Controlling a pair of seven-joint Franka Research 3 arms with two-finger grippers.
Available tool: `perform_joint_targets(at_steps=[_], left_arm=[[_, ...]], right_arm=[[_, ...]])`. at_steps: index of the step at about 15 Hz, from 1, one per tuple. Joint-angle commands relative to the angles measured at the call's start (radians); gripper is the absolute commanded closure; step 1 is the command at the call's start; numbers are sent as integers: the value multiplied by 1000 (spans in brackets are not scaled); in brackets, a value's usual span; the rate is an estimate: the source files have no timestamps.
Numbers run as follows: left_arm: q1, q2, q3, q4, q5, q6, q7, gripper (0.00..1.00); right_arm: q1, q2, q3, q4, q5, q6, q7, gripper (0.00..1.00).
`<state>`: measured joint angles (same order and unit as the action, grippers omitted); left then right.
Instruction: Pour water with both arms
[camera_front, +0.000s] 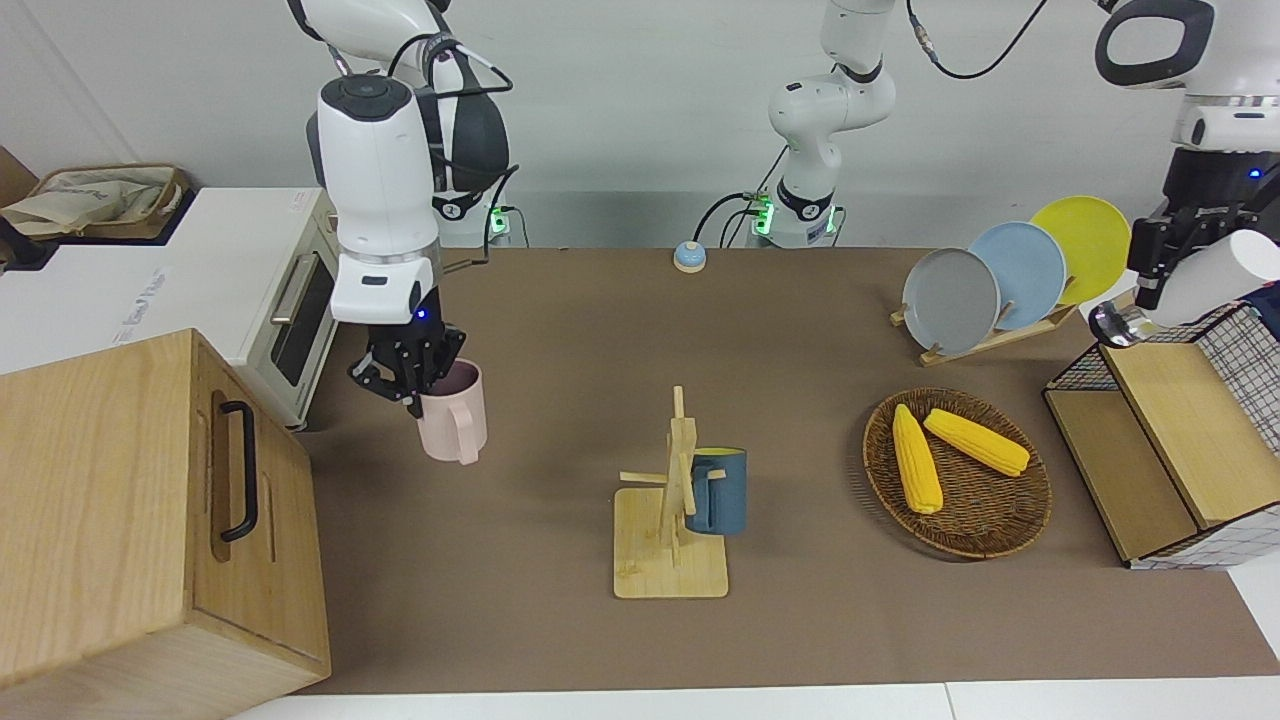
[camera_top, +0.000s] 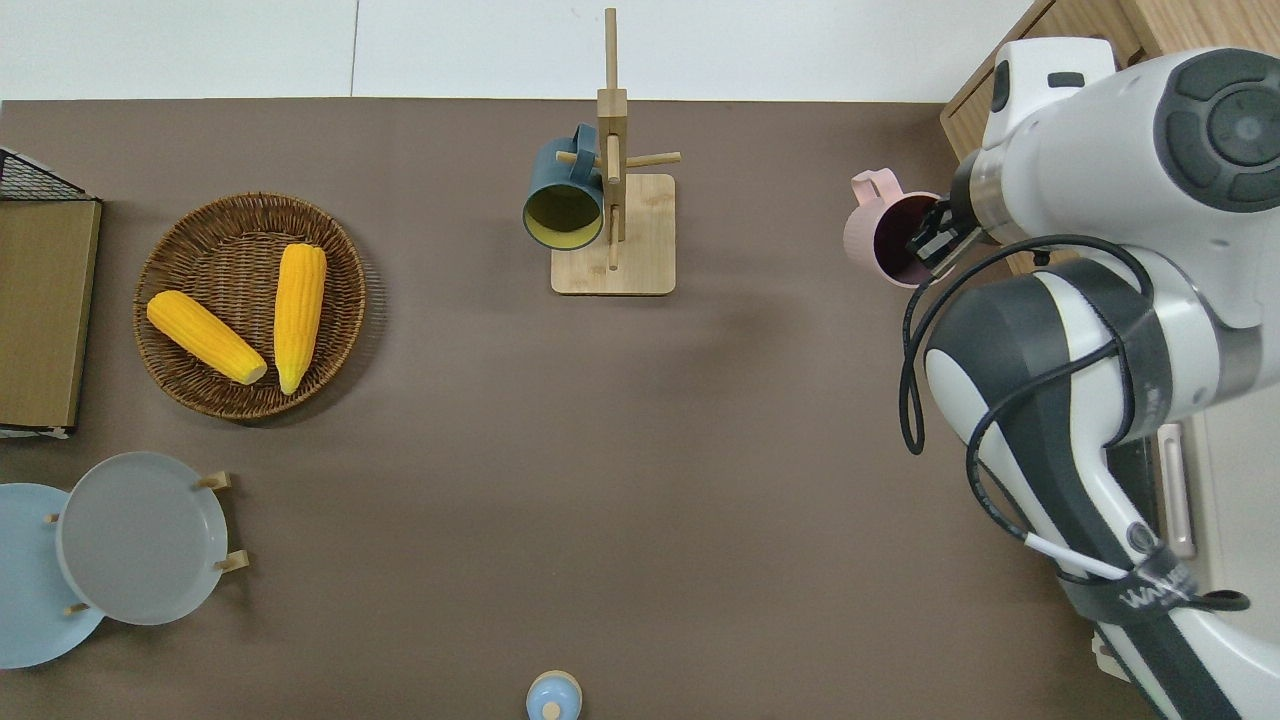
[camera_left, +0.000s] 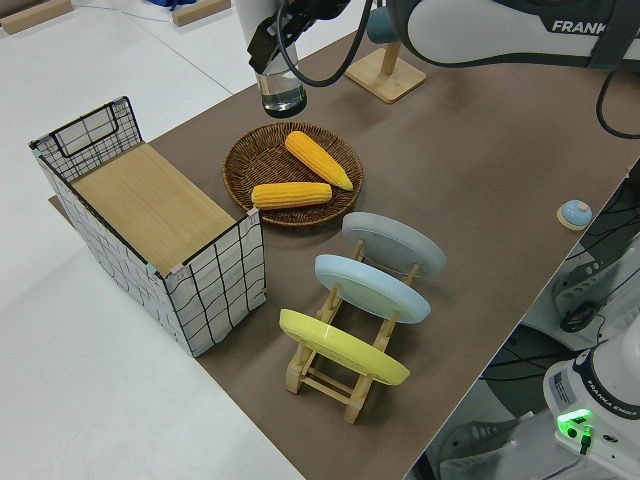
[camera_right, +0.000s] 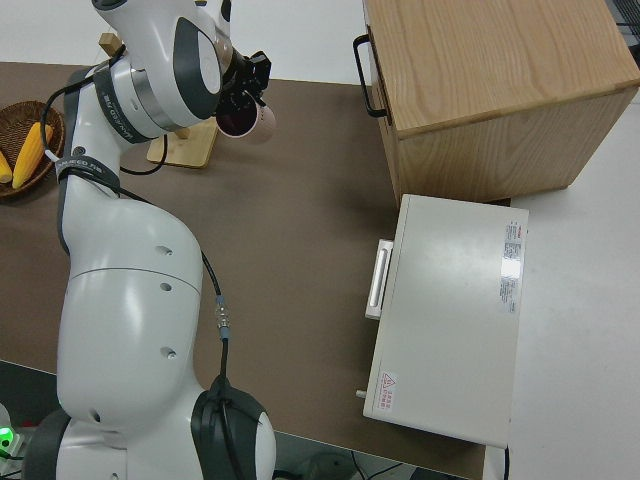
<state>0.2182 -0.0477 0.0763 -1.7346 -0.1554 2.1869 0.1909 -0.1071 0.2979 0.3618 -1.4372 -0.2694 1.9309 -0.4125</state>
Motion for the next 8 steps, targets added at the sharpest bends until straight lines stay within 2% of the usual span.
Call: perform_joint_targets(at_steps=[1,4,6,8], left_arm=[[-10,-138,-23,-146,42,43,-56,1000],[-8,-224,-59,-268,43,102,-74,1000],[3,-276,-95,-334,53,123,-105,1000],[7,-322,-119,-385,59,125,-128,1000]], right_arm=[[-10,-48,-4,-32,164,-156,249,953],[1,-62,-3,-34,263,-254,432,953],[13,-71,0,-37,311,-282,542,953],[38,-85,2,-51,334,-294,601,953]])
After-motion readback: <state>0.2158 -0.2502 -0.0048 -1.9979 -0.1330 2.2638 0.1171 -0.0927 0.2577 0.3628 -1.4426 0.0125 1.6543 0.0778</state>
